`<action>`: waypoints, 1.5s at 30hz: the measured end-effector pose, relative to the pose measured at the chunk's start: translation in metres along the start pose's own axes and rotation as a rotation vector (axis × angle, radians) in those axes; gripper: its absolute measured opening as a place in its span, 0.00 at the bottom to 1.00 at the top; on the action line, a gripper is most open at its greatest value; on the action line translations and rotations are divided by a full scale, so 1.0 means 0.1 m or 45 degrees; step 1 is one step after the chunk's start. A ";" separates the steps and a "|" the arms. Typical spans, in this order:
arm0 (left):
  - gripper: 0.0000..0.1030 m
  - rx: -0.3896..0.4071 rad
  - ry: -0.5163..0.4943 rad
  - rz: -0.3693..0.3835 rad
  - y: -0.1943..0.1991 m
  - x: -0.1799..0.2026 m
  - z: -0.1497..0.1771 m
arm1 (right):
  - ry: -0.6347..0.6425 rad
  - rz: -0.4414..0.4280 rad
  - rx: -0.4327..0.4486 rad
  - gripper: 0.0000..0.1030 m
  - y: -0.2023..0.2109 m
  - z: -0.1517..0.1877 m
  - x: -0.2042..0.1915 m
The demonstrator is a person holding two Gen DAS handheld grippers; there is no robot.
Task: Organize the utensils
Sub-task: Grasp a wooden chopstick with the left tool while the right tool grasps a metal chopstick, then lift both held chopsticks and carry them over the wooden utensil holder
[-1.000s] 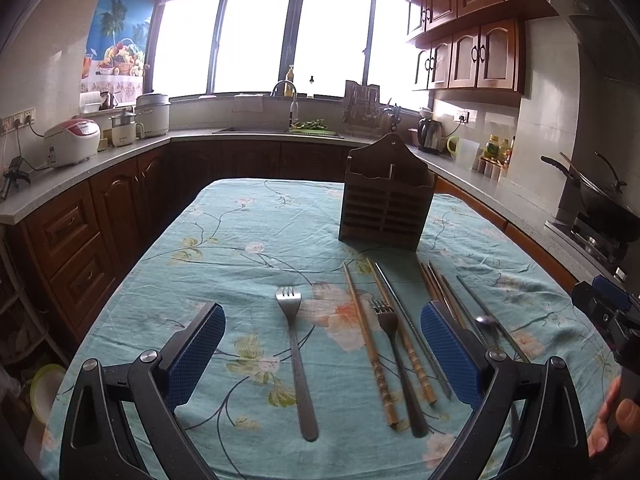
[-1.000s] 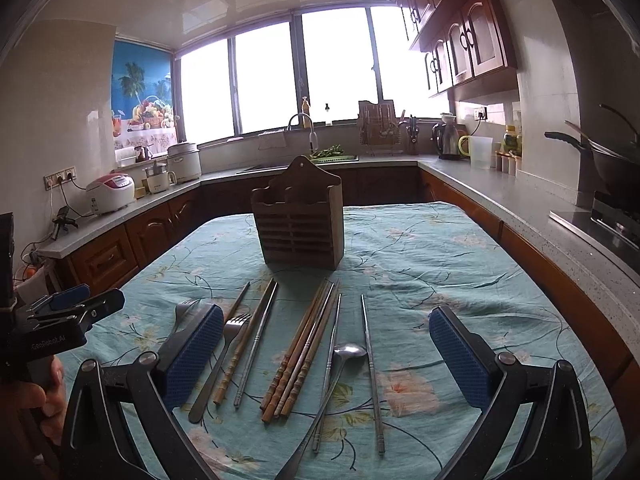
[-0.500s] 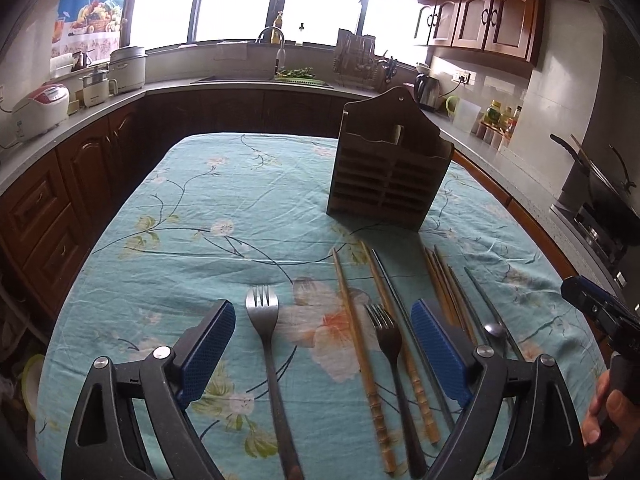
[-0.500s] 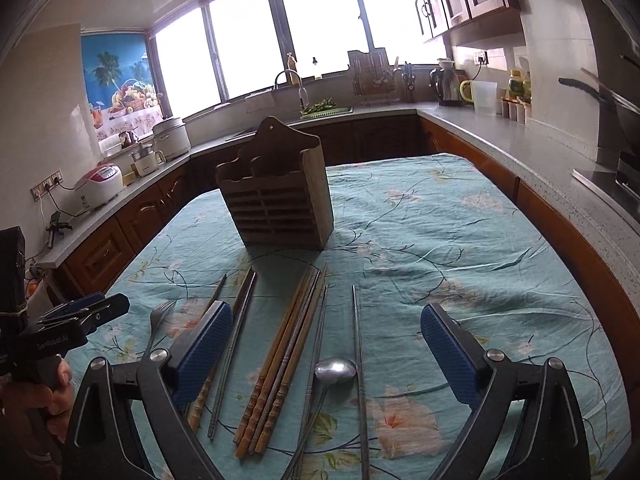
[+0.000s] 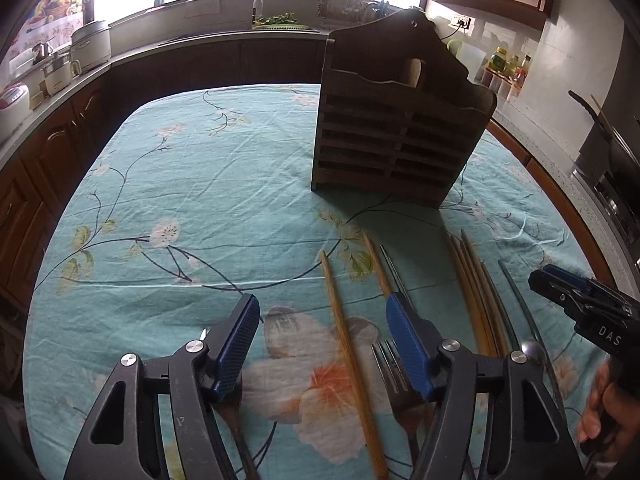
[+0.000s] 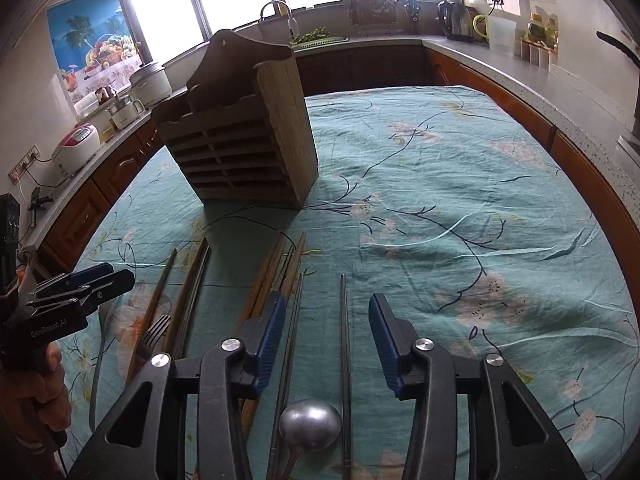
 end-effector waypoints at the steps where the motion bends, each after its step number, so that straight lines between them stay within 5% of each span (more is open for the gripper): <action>1: 0.60 -0.016 -0.005 -0.004 -0.05 -0.01 -0.02 | 0.001 0.003 -0.018 0.32 -0.05 0.00 0.01; 5: 0.58 -0.070 -0.014 -0.015 -0.26 -0.03 -0.11 | 0.021 0.014 -0.076 0.28 -0.21 -0.01 0.03; 9: 0.38 -0.113 -0.040 -0.024 -0.45 -0.02 -0.13 | 0.061 0.040 -0.098 0.28 -0.32 0.01 0.05; 13: 0.30 -0.099 -0.114 -0.102 -0.55 0.03 -0.19 | 0.132 0.092 -0.100 0.27 -0.38 0.00 0.03; 15: 0.20 -0.088 -0.145 -0.096 -0.57 0.09 -0.20 | 0.171 0.122 -0.103 0.22 -0.39 0.00 -0.01; 17: 0.09 -0.083 -0.155 -0.077 -0.60 0.16 -0.20 | 0.171 0.119 -0.101 0.04 -0.40 -0.02 0.00; 23: 0.04 -0.080 -0.131 -0.027 -0.52 0.13 -0.18 | 0.105 0.049 -0.093 0.04 -0.33 -0.03 0.03; 45: 0.03 0.379 -0.001 0.232 1.62 -0.21 -0.18 | 0.127 -0.036 0.435 0.04 1.52 -0.75 -0.35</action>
Point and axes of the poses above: each gripper's, at about its wrist camera, not at the fingertips, and y roughly against the way its jaws point, x to its right, z to its underside, the point moved 9 cm from there along -y, roughly the way its jaws point, and after that the axes turned 2 degrees about -x, right-handed, at the moved point
